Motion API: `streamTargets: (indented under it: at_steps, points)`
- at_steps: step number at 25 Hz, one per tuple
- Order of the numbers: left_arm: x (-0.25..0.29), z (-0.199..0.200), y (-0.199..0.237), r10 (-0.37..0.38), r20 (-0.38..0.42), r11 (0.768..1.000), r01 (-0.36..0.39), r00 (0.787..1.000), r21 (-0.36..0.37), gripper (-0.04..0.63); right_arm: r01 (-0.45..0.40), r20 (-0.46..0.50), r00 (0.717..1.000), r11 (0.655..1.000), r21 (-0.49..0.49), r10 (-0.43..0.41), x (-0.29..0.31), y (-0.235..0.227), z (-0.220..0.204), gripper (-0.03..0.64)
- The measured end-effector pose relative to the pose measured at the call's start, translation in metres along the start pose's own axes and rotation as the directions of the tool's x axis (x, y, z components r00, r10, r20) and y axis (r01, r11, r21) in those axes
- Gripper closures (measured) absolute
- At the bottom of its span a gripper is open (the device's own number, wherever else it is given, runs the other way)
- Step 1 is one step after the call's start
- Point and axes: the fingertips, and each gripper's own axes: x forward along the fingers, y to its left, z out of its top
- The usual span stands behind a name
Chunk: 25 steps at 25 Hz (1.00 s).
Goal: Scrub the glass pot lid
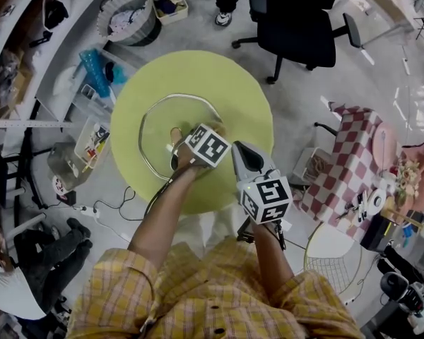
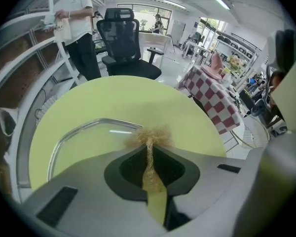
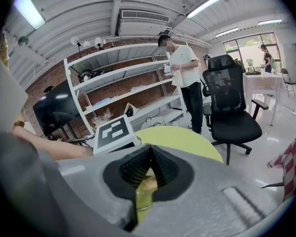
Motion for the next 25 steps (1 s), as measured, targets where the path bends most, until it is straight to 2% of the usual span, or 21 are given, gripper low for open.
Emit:
streamTargets:
  at_steps: [5, 9, 14, 22, 25]
  points:
    - [-0.005, -0.006, -0.006, -0.022, 0.045, 0.987, 0.029, 0.999, -0.161, 0.558, 0.002, -0.008, 1.000, 1.000, -0.003, -0.002, -0.003, 0.002, -0.002, 0.618]
    - [-0.024, -0.009, 0.009, 0.052, 0.069, 0.967, -0.033, 0.996, -0.252, 0.558, 0.005, -0.015, 1.000, 1.000, -0.004, -0.005, -0.006, 0.001, -0.006, 0.618]
    - [-0.027, -0.022, 0.001, 0.061, 0.106, 0.952, -0.027, 0.993, -0.303, 0.558, 0.004, -0.019, 1.000, 1.000, -0.008, -0.004, -0.009, 0.005, -0.009, 0.618]
    - [-0.032, -0.030, -0.001, 0.121, 0.184, 0.936, -0.050, 0.976, -0.349, 0.558, -0.002, -0.028, 1.000, 1.000, -0.016, 0.001, -0.011, 0.010, -0.012, 0.618]
    - [-0.032, -0.029, -0.011, 0.088, 0.240, 0.921, 0.013, 0.967, -0.389, 0.558, -0.005, -0.034, 0.999, 1.000, -0.018, 0.004, -0.012, 0.011, -0.014, 0.618]
